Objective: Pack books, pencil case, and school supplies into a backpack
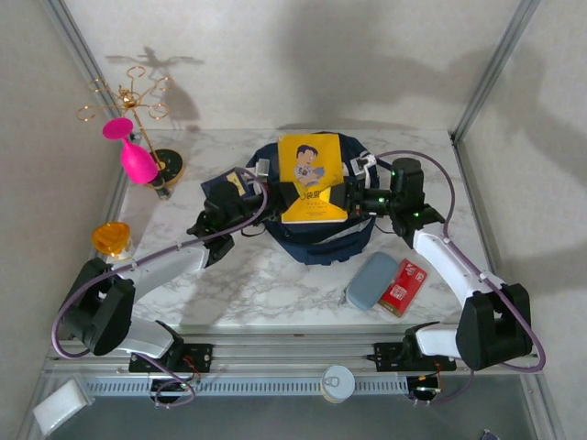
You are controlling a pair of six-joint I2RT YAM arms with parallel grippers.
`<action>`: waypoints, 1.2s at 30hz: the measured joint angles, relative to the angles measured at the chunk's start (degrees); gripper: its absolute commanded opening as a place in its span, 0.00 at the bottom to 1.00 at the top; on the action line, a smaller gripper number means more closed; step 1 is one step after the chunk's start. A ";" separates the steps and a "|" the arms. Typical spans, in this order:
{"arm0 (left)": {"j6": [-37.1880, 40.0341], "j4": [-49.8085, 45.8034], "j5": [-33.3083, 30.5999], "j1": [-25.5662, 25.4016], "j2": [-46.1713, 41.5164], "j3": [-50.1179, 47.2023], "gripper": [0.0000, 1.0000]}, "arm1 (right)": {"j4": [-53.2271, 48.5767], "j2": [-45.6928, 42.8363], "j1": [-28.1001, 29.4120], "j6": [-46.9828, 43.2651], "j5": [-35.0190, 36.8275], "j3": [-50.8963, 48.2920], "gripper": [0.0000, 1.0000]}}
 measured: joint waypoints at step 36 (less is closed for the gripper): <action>60.65 -52.04 -28.04 -20.33 28.09 31.65 0.67 | -25.59 -10.49 -36.70 -8.52 15.34 -8.50 0.00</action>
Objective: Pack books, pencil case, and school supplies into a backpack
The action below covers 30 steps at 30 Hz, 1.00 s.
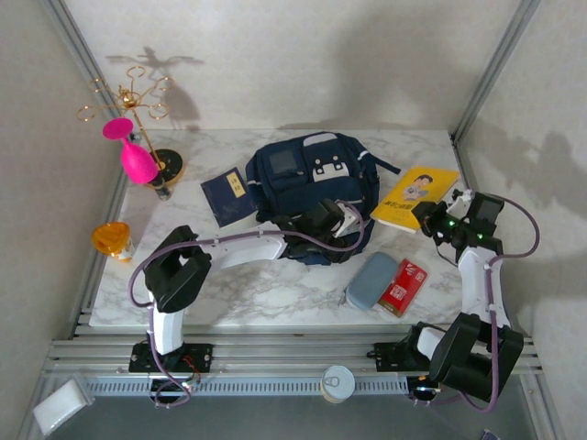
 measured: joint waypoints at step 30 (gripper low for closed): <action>5.53 -2.64 2.69 6.49 7.04 8.76 0.00 | 2.27 -2.19 0.11 2.54 -2.14 -4.66 0.00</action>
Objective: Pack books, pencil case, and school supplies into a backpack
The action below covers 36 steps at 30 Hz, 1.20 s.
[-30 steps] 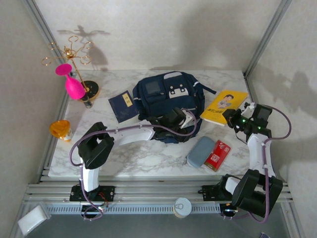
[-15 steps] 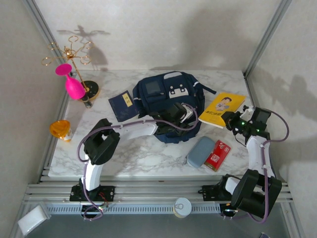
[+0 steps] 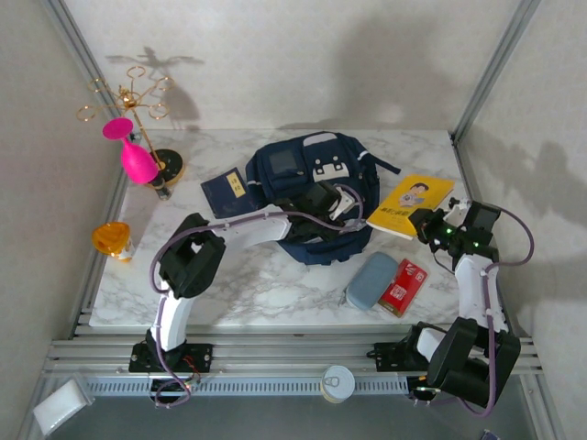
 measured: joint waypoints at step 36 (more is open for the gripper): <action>-3.15 0.92 -19.34 0.48 -16.28 4.09 0.00 | 12.48 45.38 33.22 -5.31 0.20 24.94 0.40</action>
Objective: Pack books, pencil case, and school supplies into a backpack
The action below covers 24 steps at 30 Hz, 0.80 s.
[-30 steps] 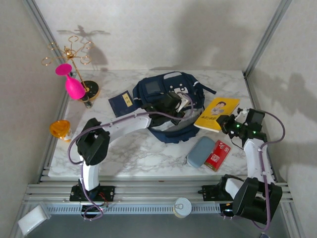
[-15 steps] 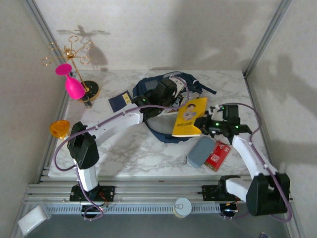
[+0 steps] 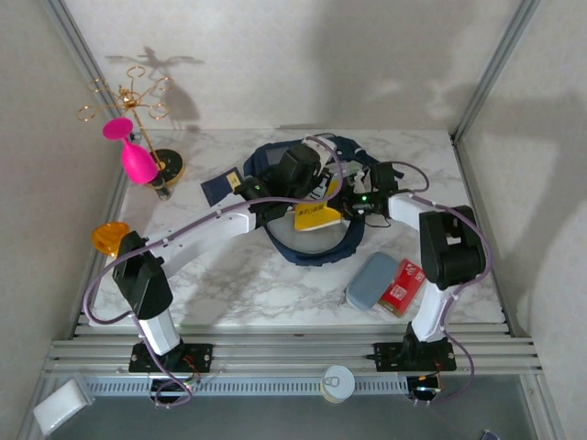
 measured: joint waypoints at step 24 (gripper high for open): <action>-0.79 0.85 0.46 -0.04 -0.07 -1.36 0.00 | -11.76 -7.61 7.06 -5.81 30.21 -6.78 0.32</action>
